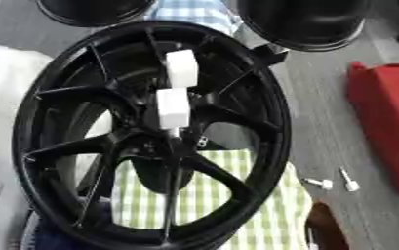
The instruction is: Pull the pin out of the wheel hub.
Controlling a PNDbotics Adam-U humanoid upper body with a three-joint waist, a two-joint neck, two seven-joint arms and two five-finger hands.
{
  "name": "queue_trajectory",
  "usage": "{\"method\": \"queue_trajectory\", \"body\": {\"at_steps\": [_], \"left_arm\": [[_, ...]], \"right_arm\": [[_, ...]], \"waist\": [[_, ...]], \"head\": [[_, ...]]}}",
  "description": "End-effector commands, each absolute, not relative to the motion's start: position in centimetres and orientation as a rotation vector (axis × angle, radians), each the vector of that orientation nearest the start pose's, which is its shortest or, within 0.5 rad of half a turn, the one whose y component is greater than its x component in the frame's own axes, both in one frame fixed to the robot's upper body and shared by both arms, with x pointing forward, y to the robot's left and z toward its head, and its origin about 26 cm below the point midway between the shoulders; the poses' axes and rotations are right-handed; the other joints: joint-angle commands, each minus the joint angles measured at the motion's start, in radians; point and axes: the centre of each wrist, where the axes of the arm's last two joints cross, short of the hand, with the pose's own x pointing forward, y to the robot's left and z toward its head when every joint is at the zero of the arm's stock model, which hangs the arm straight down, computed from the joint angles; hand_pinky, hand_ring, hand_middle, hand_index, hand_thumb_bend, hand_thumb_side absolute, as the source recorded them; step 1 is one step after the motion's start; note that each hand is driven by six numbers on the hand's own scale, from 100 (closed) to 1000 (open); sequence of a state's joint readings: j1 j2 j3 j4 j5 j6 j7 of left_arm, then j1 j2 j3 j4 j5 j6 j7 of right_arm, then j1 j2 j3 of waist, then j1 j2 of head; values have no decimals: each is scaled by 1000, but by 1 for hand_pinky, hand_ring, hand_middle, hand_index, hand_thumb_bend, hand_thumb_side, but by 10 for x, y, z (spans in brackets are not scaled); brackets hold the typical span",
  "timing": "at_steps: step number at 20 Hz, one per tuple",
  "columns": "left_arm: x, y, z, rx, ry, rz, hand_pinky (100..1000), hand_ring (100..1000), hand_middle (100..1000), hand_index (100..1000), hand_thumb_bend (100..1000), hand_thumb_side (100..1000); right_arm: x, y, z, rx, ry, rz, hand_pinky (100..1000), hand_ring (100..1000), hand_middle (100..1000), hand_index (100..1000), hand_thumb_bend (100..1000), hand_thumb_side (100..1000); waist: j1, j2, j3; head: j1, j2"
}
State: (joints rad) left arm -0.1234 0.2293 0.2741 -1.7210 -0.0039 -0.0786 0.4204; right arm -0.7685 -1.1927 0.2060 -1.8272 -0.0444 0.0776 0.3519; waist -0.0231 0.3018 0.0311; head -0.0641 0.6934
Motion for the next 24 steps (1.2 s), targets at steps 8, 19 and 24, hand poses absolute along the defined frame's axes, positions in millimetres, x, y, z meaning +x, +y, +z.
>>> {"method": "queue_trajectory", "body": {"at_steps": [8, 19, 24], "left_arm": [[289, 359, 95, 704, -1927, 358, 749, 712, 575, 761, 771, 462], [289, 361, 91, 711, -1904, 354, 750, 713, 575, 761, 771, 462], [290, 363, 88, 711, -1889, 354, 749, 712, 573, 759, 766, 459]], "right_arm": [[357, -246, 416, -688, -1769, 1740, 817, 766, 755, 805, 486, 443], [409, -159, 416, -564, -1756, 1991, 838, 793, 784, 831, 582, 419], [423, -131, 400, -519, -1700, 2103, 843, 802, 792, 835, 569, 423]], "waist": [[4, -45, -2], [5, -51, -4], [2, -57, -10]], "head": [[-21, 12], [-35, 19], [-32, 31]]}}
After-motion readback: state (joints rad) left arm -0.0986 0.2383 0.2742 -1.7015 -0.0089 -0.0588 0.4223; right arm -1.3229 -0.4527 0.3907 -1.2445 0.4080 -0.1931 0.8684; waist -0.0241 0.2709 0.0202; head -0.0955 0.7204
